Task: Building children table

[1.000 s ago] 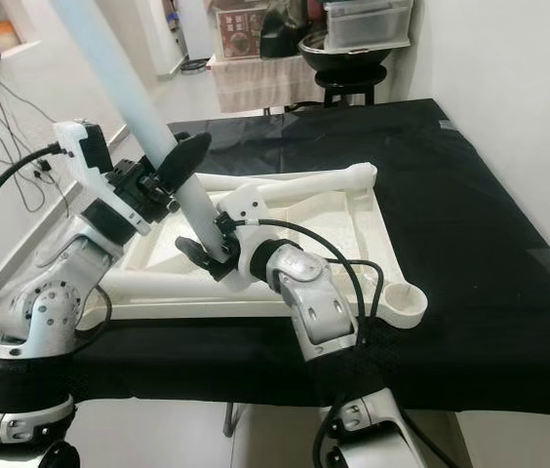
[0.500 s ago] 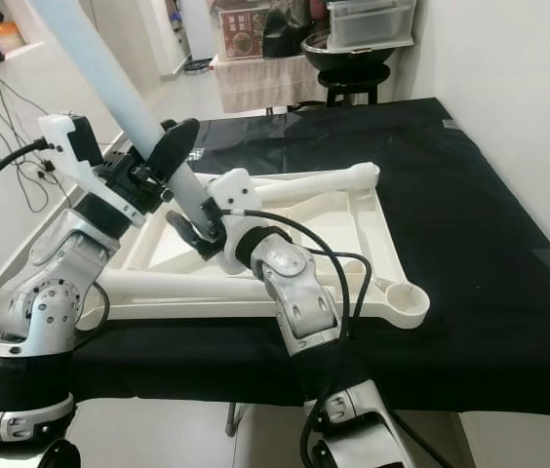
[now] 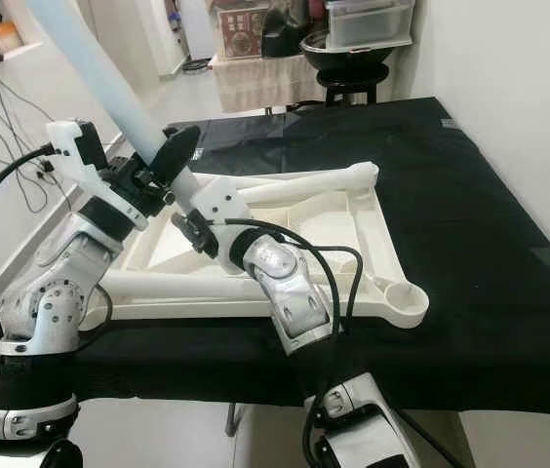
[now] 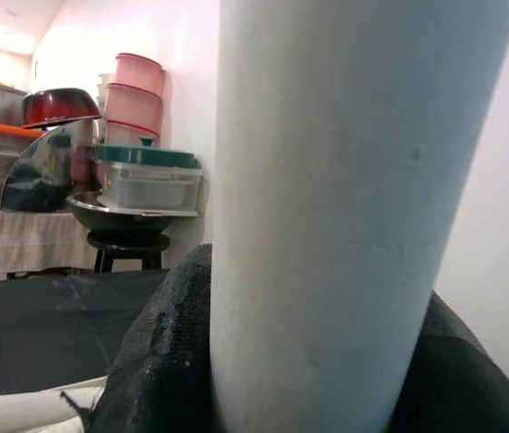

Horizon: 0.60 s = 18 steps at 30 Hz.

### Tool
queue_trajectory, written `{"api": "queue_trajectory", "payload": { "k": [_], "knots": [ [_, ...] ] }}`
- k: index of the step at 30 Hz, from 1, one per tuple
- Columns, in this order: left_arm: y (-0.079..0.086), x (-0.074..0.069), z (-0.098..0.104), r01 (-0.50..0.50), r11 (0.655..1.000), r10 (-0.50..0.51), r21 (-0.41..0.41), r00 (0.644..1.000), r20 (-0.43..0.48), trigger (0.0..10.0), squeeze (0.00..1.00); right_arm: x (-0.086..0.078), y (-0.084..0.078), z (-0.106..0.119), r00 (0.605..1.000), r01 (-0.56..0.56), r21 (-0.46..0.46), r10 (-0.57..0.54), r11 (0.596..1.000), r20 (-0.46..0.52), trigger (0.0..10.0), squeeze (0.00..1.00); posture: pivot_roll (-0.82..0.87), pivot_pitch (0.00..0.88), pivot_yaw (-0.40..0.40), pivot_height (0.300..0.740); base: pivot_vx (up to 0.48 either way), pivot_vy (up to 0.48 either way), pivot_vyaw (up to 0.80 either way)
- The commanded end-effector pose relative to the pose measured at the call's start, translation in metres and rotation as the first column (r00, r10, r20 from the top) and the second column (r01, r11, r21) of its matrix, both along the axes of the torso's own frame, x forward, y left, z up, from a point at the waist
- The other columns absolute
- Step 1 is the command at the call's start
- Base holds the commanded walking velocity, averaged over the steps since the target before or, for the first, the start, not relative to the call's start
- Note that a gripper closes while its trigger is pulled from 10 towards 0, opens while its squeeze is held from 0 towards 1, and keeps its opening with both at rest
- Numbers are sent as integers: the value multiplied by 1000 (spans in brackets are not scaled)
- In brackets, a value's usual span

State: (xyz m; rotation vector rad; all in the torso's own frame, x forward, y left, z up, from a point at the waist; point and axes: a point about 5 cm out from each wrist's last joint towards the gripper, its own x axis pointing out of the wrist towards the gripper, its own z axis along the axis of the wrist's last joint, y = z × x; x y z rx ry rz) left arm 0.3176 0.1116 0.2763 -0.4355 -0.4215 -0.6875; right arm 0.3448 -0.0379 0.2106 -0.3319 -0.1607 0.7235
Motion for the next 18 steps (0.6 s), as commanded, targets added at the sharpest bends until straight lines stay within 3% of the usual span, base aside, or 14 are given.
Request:
{"api": "queue_trajectory", "payload": {
  "k": [1, 2, 3, 7, 11, 18],
  "knots": [
    [-30, -11, 14, 183, 982, -180, -44, 982, 64, 0, 0, 2, 10, -2, 1000, 2, -14, -3, 1000, -13, 0, 0, -152, 0, 133, 740, 0, 0, 0],
    [-29, -10, 14, 162, 986, -159, -34, 984, 74, 10000, 278, 4, 7, -2, 1000, 16, -5, -16, 1000, -17, 0, 0, -158, 0, 130, 740, 0, 0, 0],
    [-29, -11, 14, 159, 987, -156, -29, 984, 82, 10000, 1000, 5, 5, -2, 999, 28, 9, -28, 1000, -20, 0, 0, -161, 0, 132, 740, 0, 0, 0],
    [-27, -11, 14, 141, 990, -138, -24, 986, 92, 10000, 1000, 7, 2, 0, 998, 49, 37, -48, 998, -26, 0, 0, -165, 0, 136, 740, 0, 0, 0],
    [1, -10, 19, 62, 997, -58, -36, 992, 108, 10000, 1000, 17, -16, 9, 987, 157, 176, -148, 972, -65, 0, 0, -167, 0, 139, 740, 0, 0, 0],
    [28, -14, 27, -12, 1000, 15, -22, 989, 145, 10000, 1000, 26, -39, 16, 964, 265, 283, -249, 922, -91, 0, 0, -156, 0, 135, 740, 0, 0, 0]
  ]
}}
